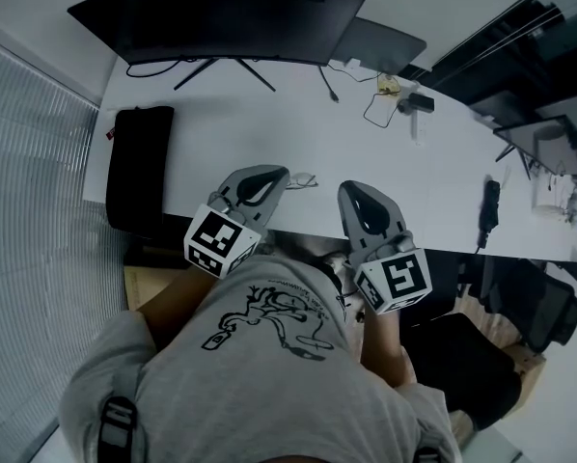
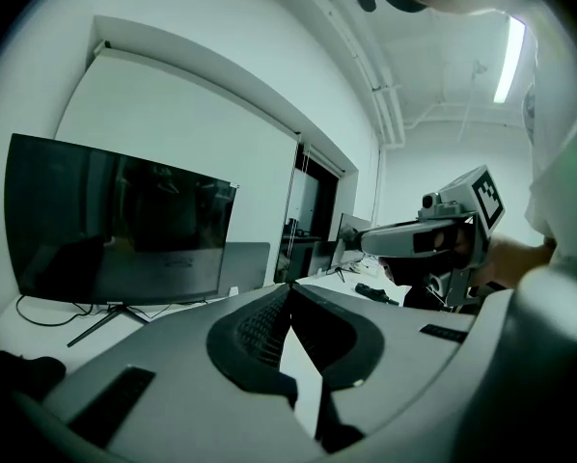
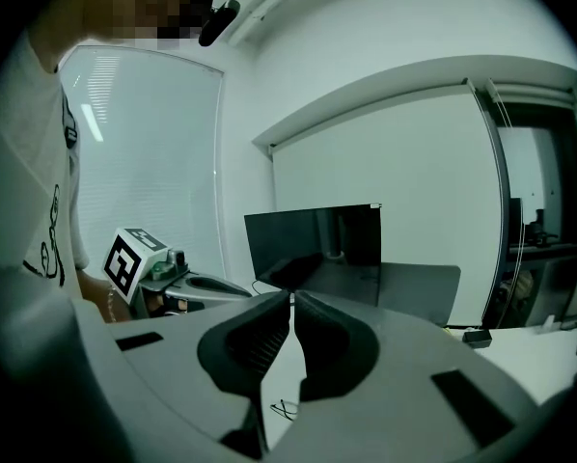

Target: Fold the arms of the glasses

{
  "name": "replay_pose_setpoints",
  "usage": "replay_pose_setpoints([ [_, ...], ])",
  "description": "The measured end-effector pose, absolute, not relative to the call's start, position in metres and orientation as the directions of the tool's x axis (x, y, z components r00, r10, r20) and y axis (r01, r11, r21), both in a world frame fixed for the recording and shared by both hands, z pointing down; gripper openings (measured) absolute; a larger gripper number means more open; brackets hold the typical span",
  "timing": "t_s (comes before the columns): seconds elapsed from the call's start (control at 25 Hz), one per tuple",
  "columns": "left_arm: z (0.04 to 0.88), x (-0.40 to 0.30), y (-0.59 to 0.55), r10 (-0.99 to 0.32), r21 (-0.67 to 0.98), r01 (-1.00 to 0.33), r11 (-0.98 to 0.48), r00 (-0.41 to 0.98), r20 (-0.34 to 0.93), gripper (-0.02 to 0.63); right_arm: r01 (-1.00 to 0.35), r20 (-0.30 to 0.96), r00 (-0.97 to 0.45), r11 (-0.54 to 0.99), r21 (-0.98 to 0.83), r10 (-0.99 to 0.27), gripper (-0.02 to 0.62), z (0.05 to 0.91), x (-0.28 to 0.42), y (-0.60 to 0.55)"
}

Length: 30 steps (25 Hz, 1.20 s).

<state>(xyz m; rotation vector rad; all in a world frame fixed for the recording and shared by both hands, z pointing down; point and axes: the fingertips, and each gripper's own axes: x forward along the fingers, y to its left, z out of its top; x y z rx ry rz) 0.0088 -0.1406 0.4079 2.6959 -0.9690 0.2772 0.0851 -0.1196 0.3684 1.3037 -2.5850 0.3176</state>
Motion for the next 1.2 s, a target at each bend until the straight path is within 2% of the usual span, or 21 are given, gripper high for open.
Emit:
replay_pose_setpoints([
  [1.2, 0.391, 0.004, -0.135, -0.595, 0.186, -0.641, -0.745, 0.764, 0.251, 0.020, -0.824, 0.300, -0.553, 0.564, -0.060, -0.777, 0.025, 0.356, 0.088, -0.115],
])
